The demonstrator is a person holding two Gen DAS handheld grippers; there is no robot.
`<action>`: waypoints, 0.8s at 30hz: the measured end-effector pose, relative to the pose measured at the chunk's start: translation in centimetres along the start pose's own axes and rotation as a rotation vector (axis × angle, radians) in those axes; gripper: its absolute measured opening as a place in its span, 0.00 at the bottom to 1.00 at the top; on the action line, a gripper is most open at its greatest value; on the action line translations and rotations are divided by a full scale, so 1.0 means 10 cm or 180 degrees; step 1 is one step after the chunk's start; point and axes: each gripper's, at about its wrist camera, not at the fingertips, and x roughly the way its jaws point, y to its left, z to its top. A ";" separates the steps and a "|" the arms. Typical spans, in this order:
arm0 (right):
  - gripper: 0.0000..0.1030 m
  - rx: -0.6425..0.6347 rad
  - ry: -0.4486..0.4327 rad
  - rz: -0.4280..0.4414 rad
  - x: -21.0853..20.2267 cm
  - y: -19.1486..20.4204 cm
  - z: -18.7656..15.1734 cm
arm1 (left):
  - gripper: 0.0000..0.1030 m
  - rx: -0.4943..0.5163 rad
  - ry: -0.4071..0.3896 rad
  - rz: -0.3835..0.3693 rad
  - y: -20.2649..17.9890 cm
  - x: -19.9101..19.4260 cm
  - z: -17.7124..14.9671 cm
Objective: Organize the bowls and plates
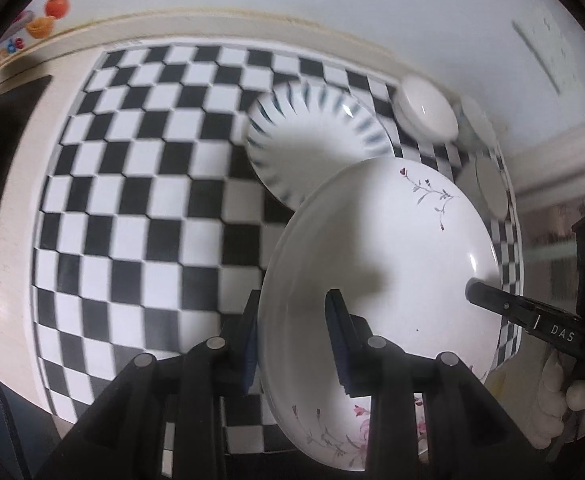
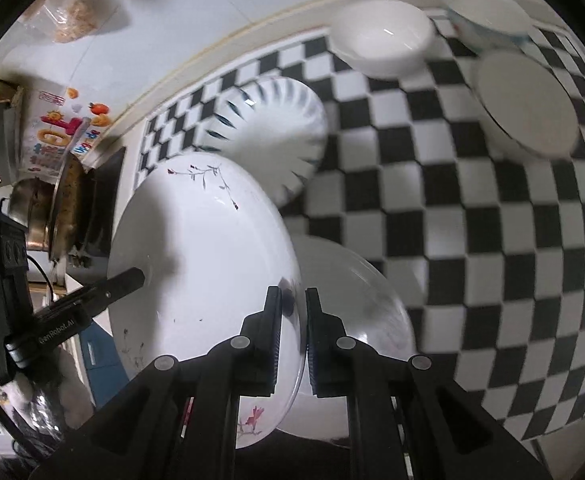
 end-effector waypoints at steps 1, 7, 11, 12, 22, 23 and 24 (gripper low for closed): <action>0.12 0.0043 0.0027 0.0001 0.02 -0.10 -0.06 | 0.27 0.0008 0.0045 0.0001 -0.04 0.06 -0.04; 0.12 0.0139 0.0138 -0.0102 0.14 -0.50 -0.35 | 0.27 0.0115 0.0322 0.0120 -0.26 0.46 -0.27; 0.13 0.0116 0.0158 -0.0164 0.21 -0.59 -0.43 | 0.28 0.0182 0.0426 0.0201 -0.34 0.60 -0.37; 0.13 0.0105 0.0161 -0.0178 0.22 -0.62 -0.44 | 0.28 0.0176 0.0444 0.0207 -0.35 0.62 -0.38; 0.13 0.0101 0.0270 -0.0177 0.35 -0.69 -0.47 | 0.28 0.0114 0.0592 0.0303 -0.38 0.79 -0.44; 0.13 0.0097 0.0277 -0.0180 0.37 -0.70 -0.48 | 0.28 0.0109 0.0619 0.0310 -0.38 0.82 -0.45; 0.13 0.0099 0.0284 -0.0174 0.38 -0.71 -0.48 | 0.29 0.0099 0.0635 0.0314 -0.37 0.81 -0.46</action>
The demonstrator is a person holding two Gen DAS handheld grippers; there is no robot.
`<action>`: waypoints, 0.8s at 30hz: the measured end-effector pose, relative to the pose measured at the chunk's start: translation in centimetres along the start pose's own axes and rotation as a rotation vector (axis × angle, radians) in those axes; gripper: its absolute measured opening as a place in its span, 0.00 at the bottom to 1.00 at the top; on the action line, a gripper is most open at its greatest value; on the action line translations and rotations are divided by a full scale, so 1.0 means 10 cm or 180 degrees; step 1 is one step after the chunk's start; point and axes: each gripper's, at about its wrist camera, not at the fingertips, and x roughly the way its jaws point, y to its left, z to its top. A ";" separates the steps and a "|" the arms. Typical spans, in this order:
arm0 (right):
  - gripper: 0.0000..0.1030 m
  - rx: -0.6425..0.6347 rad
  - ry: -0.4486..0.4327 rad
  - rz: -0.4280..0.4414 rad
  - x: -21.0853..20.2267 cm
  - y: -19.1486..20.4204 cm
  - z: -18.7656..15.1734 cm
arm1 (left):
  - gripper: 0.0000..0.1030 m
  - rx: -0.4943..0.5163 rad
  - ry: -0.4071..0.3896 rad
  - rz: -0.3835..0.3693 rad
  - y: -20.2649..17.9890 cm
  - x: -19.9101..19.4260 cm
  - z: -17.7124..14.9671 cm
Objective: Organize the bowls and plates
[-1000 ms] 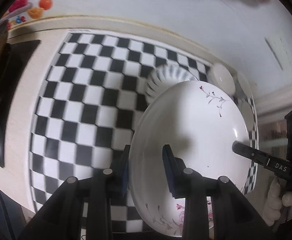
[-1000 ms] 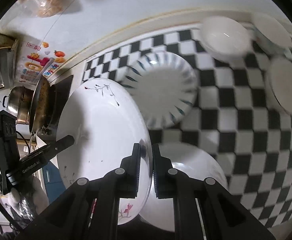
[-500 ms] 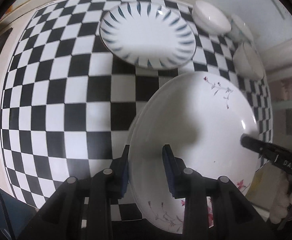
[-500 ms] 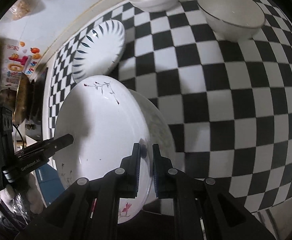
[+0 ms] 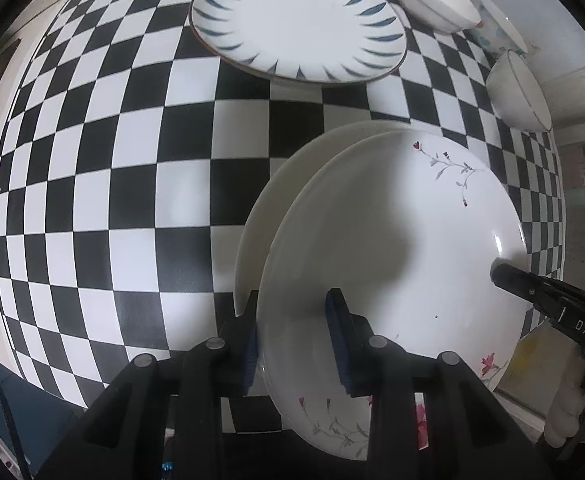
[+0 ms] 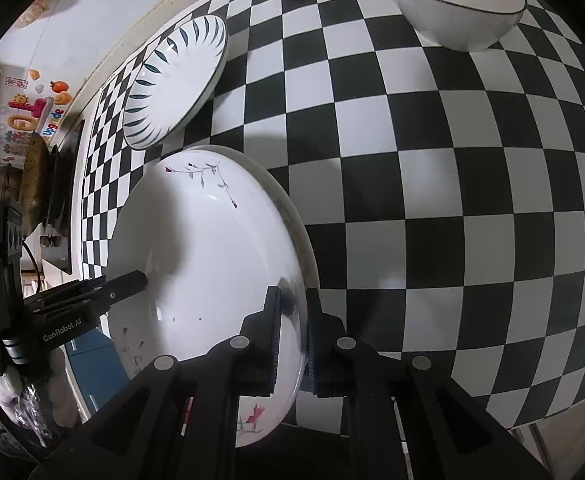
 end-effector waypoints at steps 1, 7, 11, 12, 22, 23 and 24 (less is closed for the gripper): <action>0.12 -0.0006 0.0003 0.0004 0.00 0.00 -0.01 | 0.29 -0.0010 0.0015 -0.0002 0.01 0.01 0.00; 0.13 -0.0035 -0.0036 -0.0058 0.02 0.07 0.03 | 0.28 -0.0051 0.0116 -0.0058 0.03 0.04 0.03; 0.13 -0.0008 -0.0034 -0.0098 0.02 0.08 0.05 | 0.28 -0.0049 0.0284 -0.0116 0.09 0.09 0.10; 0.13 0.0000 -0.0027 -0.0100 0.02 0.08 0.05 | 0.28 -0.0034 0.0311 -0.0109 0.08 0.10 0.11; 0.11 0.0084 0.0075 -0.0109 0.03 0.02 0.05 | 0.28 0.0150 0.0529 0.0112 -0.07 0.18 0.24; 0.11 0.0087 0.0083 -0.0123 0.04 0.01 0.06 | 0.28 0.0190 0.0539 0.0161 -0.10 0.18 0.25; 0.11 0.0103 0.0089 -0.0108 0.04 0.00 0.06 | 0.28 0.0223 0.0537 0.0203 -0.12 0.18 0.26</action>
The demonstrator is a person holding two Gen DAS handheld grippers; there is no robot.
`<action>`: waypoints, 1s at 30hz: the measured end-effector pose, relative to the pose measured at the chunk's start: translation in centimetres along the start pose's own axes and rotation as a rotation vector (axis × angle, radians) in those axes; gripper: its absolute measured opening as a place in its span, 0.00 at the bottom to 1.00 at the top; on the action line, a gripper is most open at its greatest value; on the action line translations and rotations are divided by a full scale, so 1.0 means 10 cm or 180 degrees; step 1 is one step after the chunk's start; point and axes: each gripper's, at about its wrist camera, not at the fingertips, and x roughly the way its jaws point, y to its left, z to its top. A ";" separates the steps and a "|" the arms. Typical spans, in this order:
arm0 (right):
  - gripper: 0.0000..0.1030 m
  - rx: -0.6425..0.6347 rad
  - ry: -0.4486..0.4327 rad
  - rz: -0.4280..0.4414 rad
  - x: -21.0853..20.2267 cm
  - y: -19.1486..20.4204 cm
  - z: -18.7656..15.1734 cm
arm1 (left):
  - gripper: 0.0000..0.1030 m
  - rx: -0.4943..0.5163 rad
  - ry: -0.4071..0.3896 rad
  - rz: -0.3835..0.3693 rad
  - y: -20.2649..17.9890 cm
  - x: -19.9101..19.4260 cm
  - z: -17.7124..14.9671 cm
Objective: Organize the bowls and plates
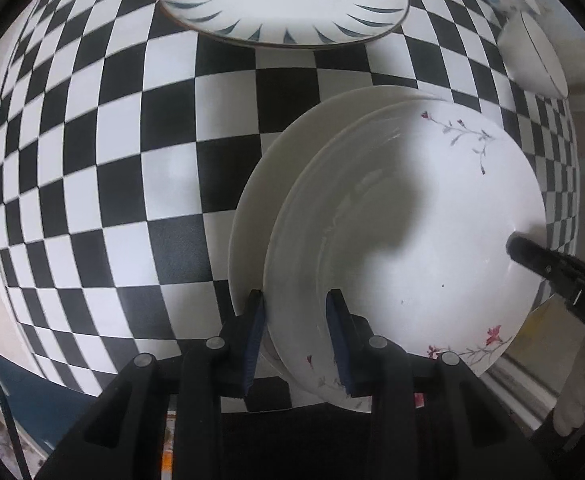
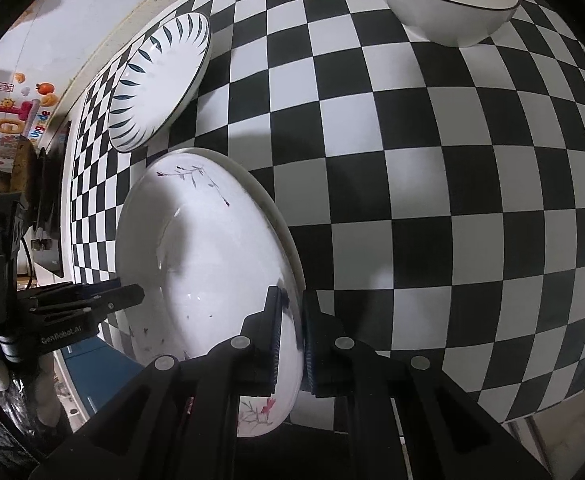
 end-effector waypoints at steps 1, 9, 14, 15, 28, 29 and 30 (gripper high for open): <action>0.11 0.0014 0.0006 0.0011 0.01 -0.01 0.00 | 0.28 0.0025 -0.0002 0.0032 -0.02 0.00 0.01; 0.11 -0.0116 0.0029 -0.0299 0.07 0.10 0.02 | 0.27 0.0022 -0.0081 0.0177 -0.13 -0.04 0.09; 0.11 -0.0151 0.0010 -0.0417 0.08 0.16 0.01 | 0.27 -0.0047 -0.0112 0.0155 0.08 -0.13 0.02; 0.11 -0.0167 0.0012 -0.0448 0.08 0.18 0.00 | 0.27 -0.0056 -0.0131 0.0175 0.12 -0.16 -0.04; 0.11 -0.0249 0.0019 -0.0555 0.10 0.36 0.00 | 0.29 -0.0071 -0.0254 0.0334 0.05 -0.20 -0.32; 0.11 -0.0253 0.0027 -0.0546 0.08 0.34 0.00 | 0.29 -0.0077 -0.0273 0.0330 0.05 -0.22 -0.33; 0.11 -0.0255 0.0040 -0.0554 0.08 0.36 0.01 | 0.29 -0.0085 -0.0297 0.0313 0.04 -0.25 -0.33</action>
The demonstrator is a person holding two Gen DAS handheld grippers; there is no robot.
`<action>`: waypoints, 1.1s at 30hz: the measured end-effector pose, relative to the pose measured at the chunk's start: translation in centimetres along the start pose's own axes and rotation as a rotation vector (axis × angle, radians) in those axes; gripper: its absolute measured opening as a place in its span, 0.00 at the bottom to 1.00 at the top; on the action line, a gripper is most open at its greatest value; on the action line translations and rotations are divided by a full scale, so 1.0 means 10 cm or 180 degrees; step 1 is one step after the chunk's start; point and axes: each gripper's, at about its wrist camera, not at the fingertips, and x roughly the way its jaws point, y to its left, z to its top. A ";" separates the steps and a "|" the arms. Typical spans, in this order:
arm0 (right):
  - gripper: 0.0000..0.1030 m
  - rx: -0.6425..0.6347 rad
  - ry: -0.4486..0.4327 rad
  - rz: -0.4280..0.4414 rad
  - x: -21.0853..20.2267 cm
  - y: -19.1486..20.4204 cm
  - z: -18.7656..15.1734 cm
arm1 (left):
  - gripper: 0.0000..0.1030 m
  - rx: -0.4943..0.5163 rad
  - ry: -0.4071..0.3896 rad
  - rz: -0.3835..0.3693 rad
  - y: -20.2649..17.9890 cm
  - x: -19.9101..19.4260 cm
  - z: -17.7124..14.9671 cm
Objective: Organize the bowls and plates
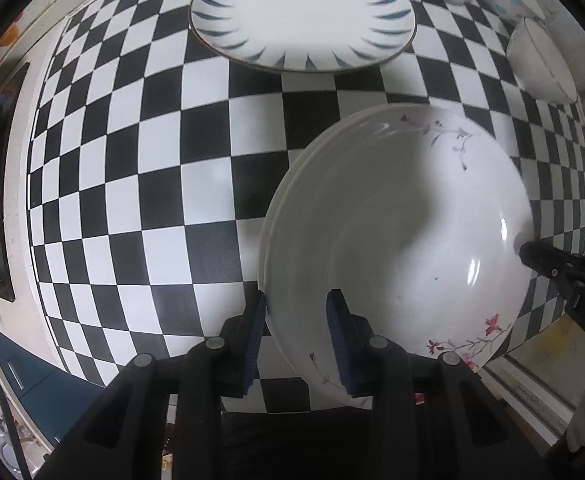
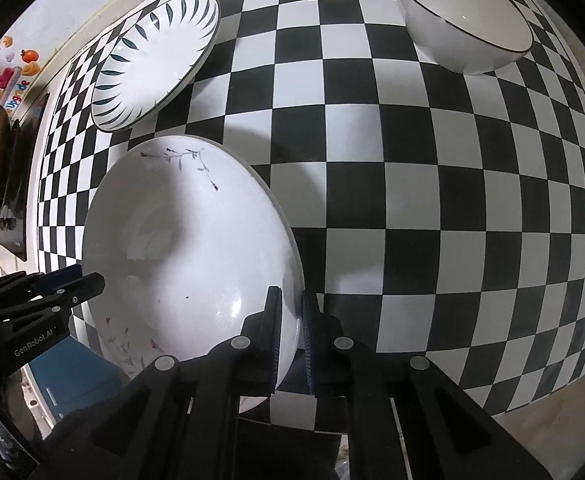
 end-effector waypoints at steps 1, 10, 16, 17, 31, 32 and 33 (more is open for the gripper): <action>0.11 0.0014 -0.0002 0.0000 -0.02 0.01 0.01 | 0.29 -0.0018 -0.0045 -0.0038 0.00 -0.09 -0.04; 0.55 0.0171 -0.0215 0.0311 -0.45 -0.04 0.25 | 0.42 -0.0157 -0.0557 -0.0290 0.20 -0.69 0.26; 0.66 0.0307 -0.0354 0.0596 -0.53 0.00 0.73 | 0.42 -0.0322 -0.0620 -0.0251 0.53 -0.61 0.82; 0.66 0.0331 -0.0367 0.0613 -0.51 0.04 0.85 | 0.42 -0.0352 -0.0599 -0.0254 0.59 -0.57 0.93; 0.43 0.0433 -0.0102 0.0479 0.24 0.37 2.21 | 0.40 -0.0304 -0.0206 -0.0348 0.99 0.00 2.06; 0.39 0.0445 -0.0070 0.0493 0.29 0.35 2.24 | 0.36 -0.0277 -0.0197 -0.0357 0.99 0.01 2.09; 0.36 0.0455 -0.0039 0.0501 0.34 0.35 2.26 | 0.31 -0.0246 -0.0187 -0.0390 0.98 0.02 2.10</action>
